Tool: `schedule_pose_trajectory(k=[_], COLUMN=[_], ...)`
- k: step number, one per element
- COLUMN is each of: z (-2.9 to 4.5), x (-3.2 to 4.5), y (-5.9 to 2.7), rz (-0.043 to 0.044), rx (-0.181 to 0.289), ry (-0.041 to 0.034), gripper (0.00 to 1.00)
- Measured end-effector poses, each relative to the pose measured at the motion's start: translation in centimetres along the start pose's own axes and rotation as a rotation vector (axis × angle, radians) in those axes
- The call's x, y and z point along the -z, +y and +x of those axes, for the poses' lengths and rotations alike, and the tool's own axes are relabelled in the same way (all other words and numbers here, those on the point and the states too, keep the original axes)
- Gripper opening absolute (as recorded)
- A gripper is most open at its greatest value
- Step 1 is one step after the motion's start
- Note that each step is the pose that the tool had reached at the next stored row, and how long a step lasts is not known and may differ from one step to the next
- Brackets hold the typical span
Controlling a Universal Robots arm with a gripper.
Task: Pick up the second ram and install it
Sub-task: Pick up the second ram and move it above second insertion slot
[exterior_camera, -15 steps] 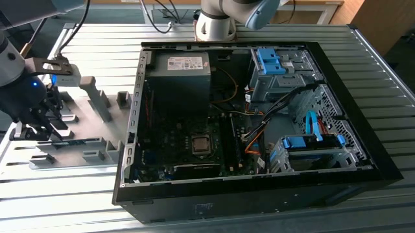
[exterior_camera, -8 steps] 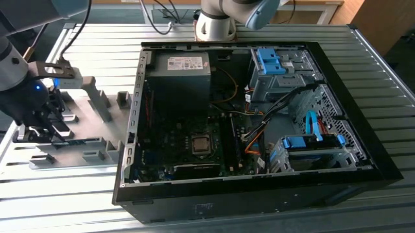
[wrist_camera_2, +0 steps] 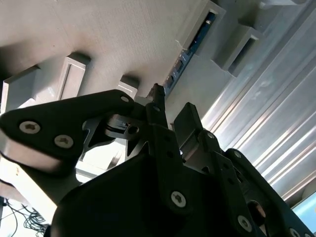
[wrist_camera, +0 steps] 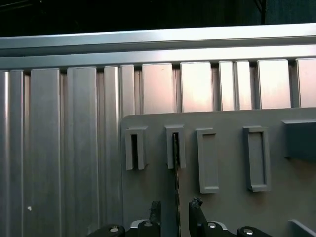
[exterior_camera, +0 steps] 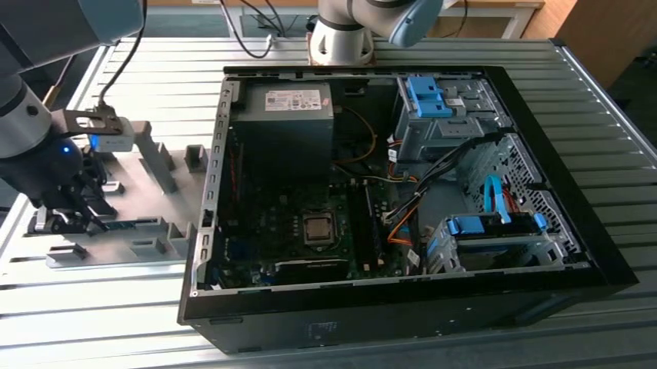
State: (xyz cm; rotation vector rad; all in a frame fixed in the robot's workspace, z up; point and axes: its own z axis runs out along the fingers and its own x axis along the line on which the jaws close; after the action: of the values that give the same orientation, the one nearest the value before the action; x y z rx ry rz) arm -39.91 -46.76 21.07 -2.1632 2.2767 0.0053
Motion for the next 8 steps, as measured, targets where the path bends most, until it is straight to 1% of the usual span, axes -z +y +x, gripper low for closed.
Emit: schedule_pose_trajectory(k=[5, 8], z=[0.02, 0.03], x=[-0.84, -1.14], y=[0.01, 0.09], rz=[0.0014, 0.004], rx=[0.0, 0.0], ry=[-0.0022, -0.0029], gripper=[0.36, 0.36])
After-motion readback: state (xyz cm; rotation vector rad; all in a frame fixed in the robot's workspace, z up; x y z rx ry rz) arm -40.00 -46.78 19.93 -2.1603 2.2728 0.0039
